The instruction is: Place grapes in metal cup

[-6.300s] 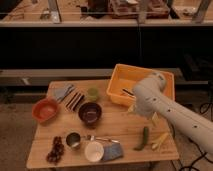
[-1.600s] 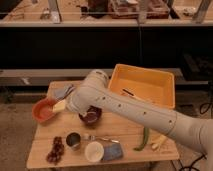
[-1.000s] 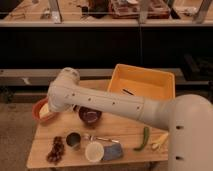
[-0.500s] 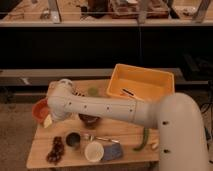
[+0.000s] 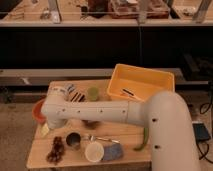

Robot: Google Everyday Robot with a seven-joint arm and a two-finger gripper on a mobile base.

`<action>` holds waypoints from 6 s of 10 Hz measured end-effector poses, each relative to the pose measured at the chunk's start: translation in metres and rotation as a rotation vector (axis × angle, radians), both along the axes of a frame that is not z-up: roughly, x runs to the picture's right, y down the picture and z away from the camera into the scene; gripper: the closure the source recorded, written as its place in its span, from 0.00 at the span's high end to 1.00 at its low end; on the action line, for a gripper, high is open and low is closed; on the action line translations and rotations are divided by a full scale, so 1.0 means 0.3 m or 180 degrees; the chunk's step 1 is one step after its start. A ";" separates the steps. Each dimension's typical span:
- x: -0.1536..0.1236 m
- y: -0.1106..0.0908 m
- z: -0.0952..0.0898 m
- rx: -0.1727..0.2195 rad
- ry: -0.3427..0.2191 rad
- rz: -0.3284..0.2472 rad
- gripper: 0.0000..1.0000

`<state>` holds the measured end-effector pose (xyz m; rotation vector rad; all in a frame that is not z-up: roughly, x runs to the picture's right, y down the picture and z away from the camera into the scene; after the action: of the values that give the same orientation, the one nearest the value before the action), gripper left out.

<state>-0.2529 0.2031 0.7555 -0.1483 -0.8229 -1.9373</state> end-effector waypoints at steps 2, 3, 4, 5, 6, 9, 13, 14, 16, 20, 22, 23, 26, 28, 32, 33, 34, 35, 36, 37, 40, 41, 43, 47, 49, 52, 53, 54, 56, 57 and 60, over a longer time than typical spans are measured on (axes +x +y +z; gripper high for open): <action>-0.016 0.038 0.009 -0.0022 0.0018 -0.0064 0.80; -0.027 0.058 0.019 -0.0056 0.0013 -0.0058 0.80; -0.033 0.072 0.034 -0.0069 0.0015 -0.0051 0.80; -0.040 0.088 0.057 -0.0069 0.0031 -0.0064 0.80; -0.055 0.100 0.062 -0.0079 0.0042 -0.0101 0.80; -0.058 0.142 0.108 -0.0143 0.0154 -0.0181 0.80; -0.001 0.237 0.181 -0.0326 0.0324 -0.0228 0.77; 0.002 0.233 0.177 -0.0326 0.0329 -0.0230 0.71; 0.009 0.223 0.170 -0.0328 0.0342 -0.0229 0.49; 0.018 0.199 0.152 -0.0339 0.0350 -0.0205 0.09; 0.019 0.206 0.144 -0.0331 0.0344 -0.0242 0.00; 0.018 0.202 0.142 -0.0330 0.0343 -0.0237 0.00; 0.028 0.103 0.081 -0.0296 0.0424 -0.0017 0.00; 0.041 -0.009 -0.005 -0.0241 0.0451 0.0155 0.00; 0.125 -0.287 -0.227 -0.0007 0.0436 0.0606 0.00; 0.160 -0.353 -0.285 0.0069 0.0423 0.0737 0.00; 0.190 -0.400 -0.329 0.0129 0.0416 0.0845 0.00; 0.248 -0.459 -0.383 0.0201 0.0396 0.1017 0.00; 0.303 -0.494 -0.412 0.0253 0.0394 0.1153 0.00; 0.334 -0.512 -0.430 0.0298 0.0391 0.1231 0.00; 0.378 -0.515 -0.458 0.0371 0.0405 0.1434 0.00; 0.382 -0.510 -0.464 0.0379 0.0400 0.1478 0.00; 0.391 -0.498 -0.477 0.0385 0.0400 0.1504 0.00; 0.377 -0.452 -0.494 0.0359 0.0374 0.1513 0.00; 0.372 -0.430 -0.503 0.0348 0.0363 0.1517 0.00; 0.354 -0.404 -0.529 0.0330 0.0308 0.1500 0.00; 0.351 -0.399 -0.535 0.0329 0.0297 0.1502 0.00; 0.346 -0.385 -0.543 0.0318 0.0283 0.1505 0.00; 0.333 -0.356 -0.550 0.0273 0.0259 0.1507 0.00; 0.320 -0.341 -0.549 0.0246 0.0240 0.1503 0.00; 0.277 -0.283 -0.526 0.0137 0.0208 0.1479 0.00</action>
<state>-0.1699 0.1181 0.5976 0.0074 -0.6993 -1.5029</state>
